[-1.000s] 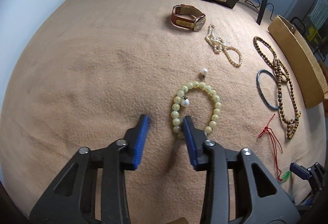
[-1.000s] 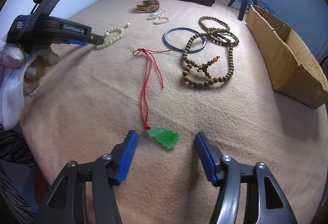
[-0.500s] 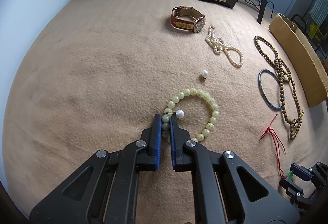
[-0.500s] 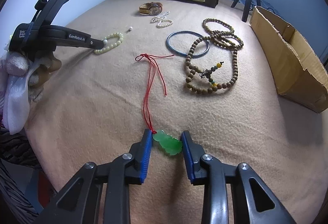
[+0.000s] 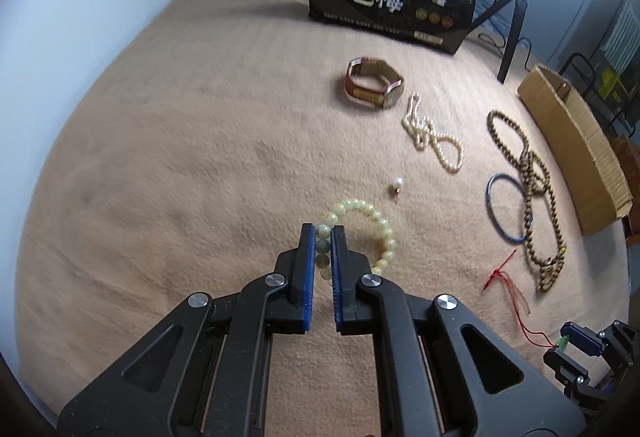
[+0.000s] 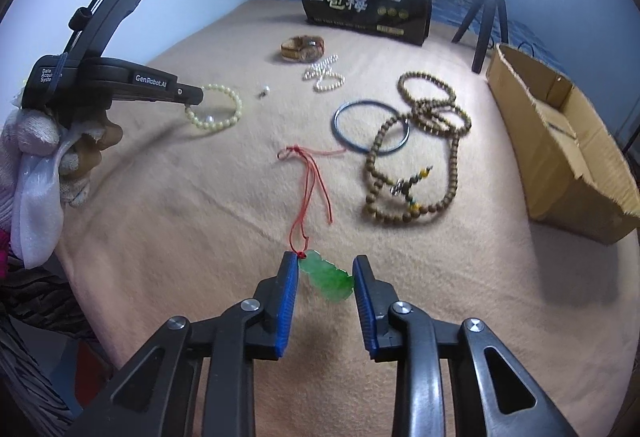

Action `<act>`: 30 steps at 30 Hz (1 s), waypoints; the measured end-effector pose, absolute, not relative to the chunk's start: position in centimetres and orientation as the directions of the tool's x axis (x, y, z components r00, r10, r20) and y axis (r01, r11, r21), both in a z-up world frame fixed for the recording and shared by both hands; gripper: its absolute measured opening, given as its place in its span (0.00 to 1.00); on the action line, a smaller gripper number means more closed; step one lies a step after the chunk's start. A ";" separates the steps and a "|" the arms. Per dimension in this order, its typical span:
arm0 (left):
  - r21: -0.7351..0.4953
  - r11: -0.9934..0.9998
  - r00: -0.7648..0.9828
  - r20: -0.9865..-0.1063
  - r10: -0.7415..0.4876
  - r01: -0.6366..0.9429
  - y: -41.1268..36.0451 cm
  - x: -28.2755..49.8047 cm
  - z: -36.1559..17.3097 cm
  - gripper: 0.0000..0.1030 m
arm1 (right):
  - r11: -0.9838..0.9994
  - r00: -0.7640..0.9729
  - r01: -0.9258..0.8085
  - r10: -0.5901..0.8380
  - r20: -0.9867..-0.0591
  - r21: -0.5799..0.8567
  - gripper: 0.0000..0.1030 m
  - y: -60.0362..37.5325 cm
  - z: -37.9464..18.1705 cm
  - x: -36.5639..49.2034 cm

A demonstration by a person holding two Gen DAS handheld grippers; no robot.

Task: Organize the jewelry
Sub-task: 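Carry the pendant with the right tool while the left tool carries the bracelet to the box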

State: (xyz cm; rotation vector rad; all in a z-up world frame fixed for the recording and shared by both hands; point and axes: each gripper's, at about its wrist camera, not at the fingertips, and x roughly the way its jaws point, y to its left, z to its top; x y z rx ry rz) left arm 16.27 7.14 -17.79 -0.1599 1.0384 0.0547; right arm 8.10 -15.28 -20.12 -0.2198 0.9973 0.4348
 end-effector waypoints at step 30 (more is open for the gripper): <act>-0.191 0.974 0.644 -0.731 -0.225 0.123 -1.9 17.2 -5.6 0.05 | 0.966 0.759 -0.257 0.207 -0.617 0.008 0.27 -23.4 -6.5 12.5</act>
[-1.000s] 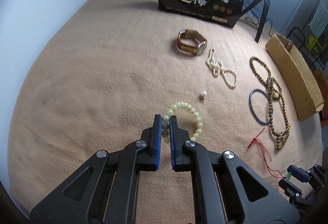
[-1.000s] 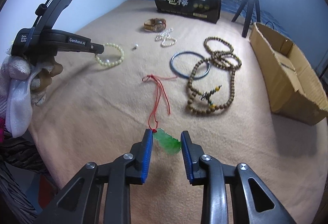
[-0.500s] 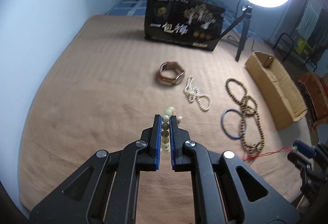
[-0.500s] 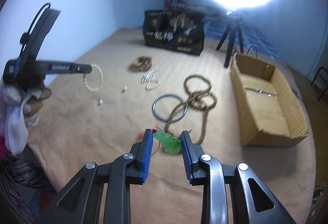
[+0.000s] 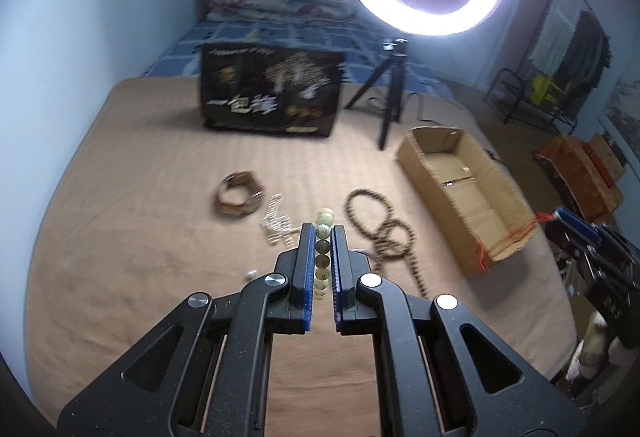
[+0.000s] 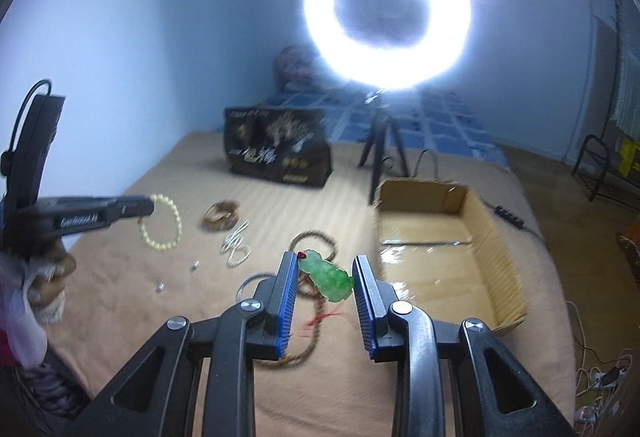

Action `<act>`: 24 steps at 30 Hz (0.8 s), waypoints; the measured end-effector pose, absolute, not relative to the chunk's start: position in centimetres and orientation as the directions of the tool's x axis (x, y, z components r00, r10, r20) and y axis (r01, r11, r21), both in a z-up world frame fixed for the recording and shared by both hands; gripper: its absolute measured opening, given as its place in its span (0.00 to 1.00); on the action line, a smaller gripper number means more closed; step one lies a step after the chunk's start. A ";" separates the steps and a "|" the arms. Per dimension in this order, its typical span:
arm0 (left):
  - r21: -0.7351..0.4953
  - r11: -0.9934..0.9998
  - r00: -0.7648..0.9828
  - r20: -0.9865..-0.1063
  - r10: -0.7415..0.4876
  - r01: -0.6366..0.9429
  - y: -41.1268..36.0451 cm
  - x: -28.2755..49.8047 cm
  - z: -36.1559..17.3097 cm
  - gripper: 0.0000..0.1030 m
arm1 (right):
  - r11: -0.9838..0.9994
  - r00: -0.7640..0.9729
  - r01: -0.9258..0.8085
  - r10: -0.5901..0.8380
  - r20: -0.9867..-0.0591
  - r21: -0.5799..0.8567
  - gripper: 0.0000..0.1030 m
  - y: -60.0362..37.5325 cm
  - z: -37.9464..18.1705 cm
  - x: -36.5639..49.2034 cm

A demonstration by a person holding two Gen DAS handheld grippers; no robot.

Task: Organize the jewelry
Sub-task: 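Carry the pendant with the right tool while the left tool carries the bracelet to the box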

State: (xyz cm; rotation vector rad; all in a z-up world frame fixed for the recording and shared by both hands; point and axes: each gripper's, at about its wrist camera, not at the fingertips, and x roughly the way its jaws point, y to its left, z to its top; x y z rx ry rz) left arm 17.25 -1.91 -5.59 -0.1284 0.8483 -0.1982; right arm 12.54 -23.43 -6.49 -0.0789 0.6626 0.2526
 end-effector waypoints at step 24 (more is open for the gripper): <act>-0.223 0.921 0.595 -0.709 -0.378 0.320 -16.9 25.1 -5.7 0.05 | 0.999 0.780 -0.043 0.036 -0.625 0.005 0.27 -33.8 -6.8 18.2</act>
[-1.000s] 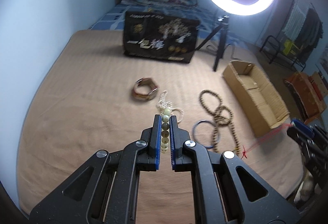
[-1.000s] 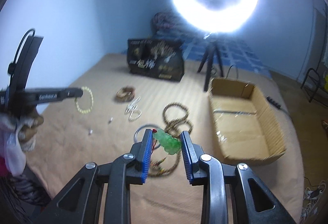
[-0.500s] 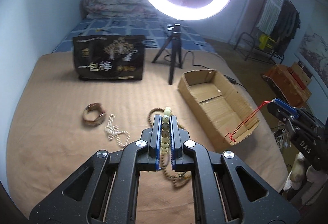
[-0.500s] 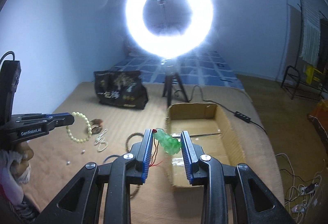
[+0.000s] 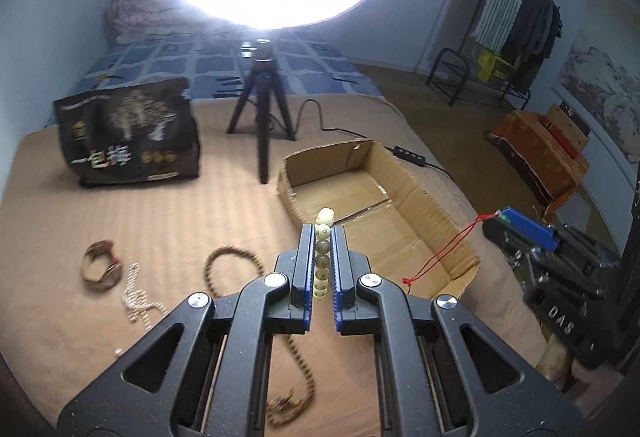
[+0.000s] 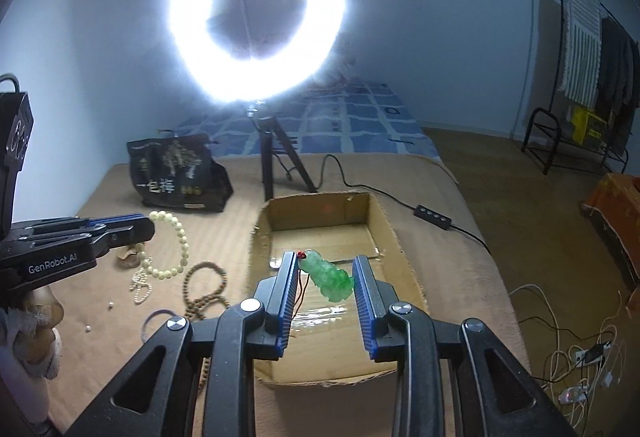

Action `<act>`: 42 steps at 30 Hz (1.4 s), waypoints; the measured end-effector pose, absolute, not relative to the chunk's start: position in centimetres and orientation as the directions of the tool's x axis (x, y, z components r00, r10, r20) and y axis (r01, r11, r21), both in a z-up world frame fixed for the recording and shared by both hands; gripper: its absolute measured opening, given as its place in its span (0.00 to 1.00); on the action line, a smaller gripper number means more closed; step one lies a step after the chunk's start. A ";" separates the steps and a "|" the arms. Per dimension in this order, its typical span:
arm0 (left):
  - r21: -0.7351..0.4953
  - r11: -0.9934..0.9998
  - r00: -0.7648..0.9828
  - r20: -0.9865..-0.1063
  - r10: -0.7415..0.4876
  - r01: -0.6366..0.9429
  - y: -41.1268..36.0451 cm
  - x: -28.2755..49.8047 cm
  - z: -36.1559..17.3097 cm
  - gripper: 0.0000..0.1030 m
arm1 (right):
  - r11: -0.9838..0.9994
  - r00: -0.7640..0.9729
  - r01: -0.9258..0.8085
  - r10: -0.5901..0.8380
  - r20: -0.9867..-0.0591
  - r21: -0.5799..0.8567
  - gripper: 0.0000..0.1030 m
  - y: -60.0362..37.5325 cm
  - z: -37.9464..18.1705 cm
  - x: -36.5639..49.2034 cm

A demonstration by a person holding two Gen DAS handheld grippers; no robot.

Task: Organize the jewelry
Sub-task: 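Carry the pendant with the right tool while the left tool carries the bracelet to the box, then open both tools to drop the pendant and bracelet into the box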

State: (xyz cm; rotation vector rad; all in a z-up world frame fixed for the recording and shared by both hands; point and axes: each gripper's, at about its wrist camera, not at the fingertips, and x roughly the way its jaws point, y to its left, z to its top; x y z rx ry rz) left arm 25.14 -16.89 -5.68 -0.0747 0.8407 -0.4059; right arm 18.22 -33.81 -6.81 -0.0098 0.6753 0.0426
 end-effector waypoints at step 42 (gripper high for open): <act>-0.148 0.926 0.547 -0.770 -0.328 0.348 -21.0 28.6 -9.9 0.38 | 1.000 0.695 0.010 -0.003 -0.719 0.006 0.77 -35.4 -11.4 21.1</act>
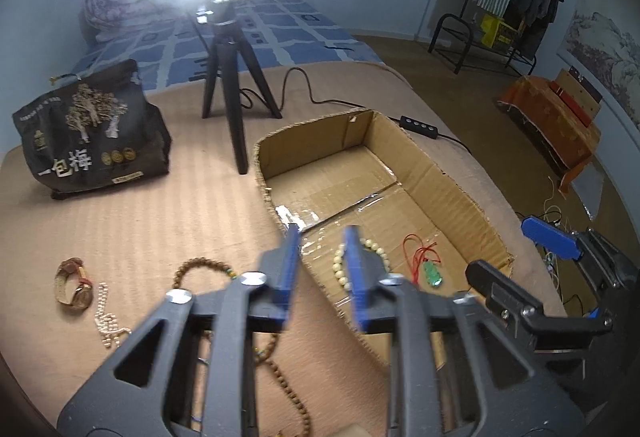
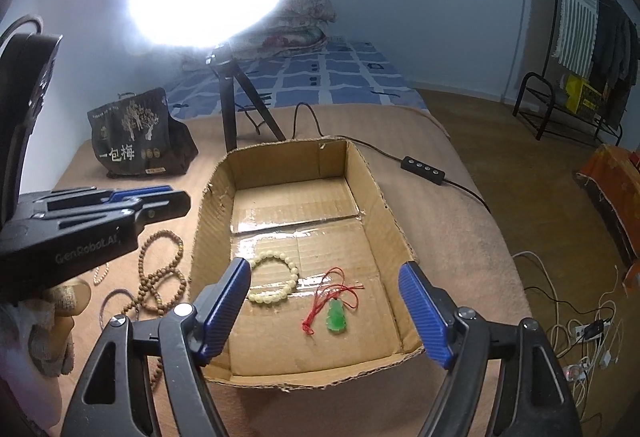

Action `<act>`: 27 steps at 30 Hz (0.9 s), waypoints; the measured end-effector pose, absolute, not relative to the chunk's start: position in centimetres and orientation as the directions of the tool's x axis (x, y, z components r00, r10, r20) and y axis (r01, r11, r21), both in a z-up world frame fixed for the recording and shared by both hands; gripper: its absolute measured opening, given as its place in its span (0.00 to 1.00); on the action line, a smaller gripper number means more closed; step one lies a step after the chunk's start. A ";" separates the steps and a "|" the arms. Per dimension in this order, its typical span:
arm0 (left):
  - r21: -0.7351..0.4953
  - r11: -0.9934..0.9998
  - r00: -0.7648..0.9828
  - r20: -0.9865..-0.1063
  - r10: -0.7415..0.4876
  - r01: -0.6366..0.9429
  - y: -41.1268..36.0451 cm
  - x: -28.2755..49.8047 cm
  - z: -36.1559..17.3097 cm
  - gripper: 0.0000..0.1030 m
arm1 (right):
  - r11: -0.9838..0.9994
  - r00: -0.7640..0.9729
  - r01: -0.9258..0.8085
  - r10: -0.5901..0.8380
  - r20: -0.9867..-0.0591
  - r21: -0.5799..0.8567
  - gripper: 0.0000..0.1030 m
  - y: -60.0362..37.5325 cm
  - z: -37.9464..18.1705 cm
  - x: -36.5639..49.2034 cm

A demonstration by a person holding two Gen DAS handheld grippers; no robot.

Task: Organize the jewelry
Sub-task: 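Open both tools to drop the pendant and bracelet into the box, then move the left tool to the brown leather watch while the right tool approaches the blue bangle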

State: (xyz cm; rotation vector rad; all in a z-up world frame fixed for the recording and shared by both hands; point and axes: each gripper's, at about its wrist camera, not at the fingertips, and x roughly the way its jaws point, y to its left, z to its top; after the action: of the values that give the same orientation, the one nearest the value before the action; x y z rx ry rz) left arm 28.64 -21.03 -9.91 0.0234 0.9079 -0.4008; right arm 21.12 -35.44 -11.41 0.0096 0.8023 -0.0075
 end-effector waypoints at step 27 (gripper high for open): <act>-0.109 0.993 0.600 -0.792 -0.112 0.042 1.9 28.2 -10.5 0.52 | 0.971 0.657 -0.182 0.238 -0.715 0.155 0.84 -23.3 -9.3 18.5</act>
State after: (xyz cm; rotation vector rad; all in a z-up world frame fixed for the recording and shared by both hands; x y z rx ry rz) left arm 28.17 1.93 -10.46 -0.0817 0.9233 -0.0893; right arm 18.53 -23.25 -9.33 0.0720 0.8201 0.2383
